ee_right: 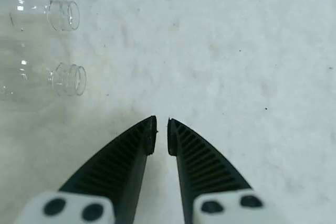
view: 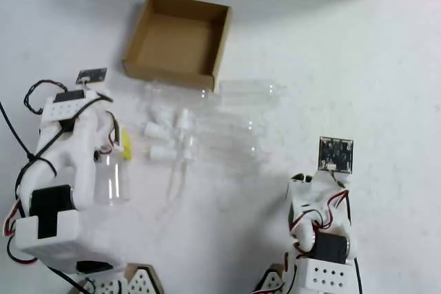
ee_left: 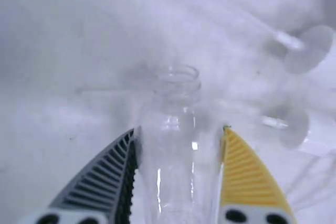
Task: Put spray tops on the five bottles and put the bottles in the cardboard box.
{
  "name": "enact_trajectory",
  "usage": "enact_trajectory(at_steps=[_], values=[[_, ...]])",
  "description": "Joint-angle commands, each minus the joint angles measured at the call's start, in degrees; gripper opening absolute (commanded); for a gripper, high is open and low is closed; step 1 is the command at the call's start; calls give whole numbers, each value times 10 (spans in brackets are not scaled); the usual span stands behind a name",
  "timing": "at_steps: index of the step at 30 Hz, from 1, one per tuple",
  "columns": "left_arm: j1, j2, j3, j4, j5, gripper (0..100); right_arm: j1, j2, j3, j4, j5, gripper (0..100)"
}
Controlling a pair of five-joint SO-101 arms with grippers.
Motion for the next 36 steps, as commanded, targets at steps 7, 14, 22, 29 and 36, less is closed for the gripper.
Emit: enact_trajectory(at_steps=[7, 14, 22, 29, 36], values=[[2, -124, 12, -25, -8, 110, -4, -5, 1, 3, 8, 17], [56, -270, 39, -42, -7, 110, -4, -5, 1, -1, 8, 17], [93, -447, 44, -43, 100, 113, 0, -5, 1, -18, 7, 17], [75, -543, 95, -76, 105, 113, 0, -5, 1, -18, 7, 17], [-37, -614, 187, -155, 110, 113, 1, -5, -2, -17, 8, 17]])
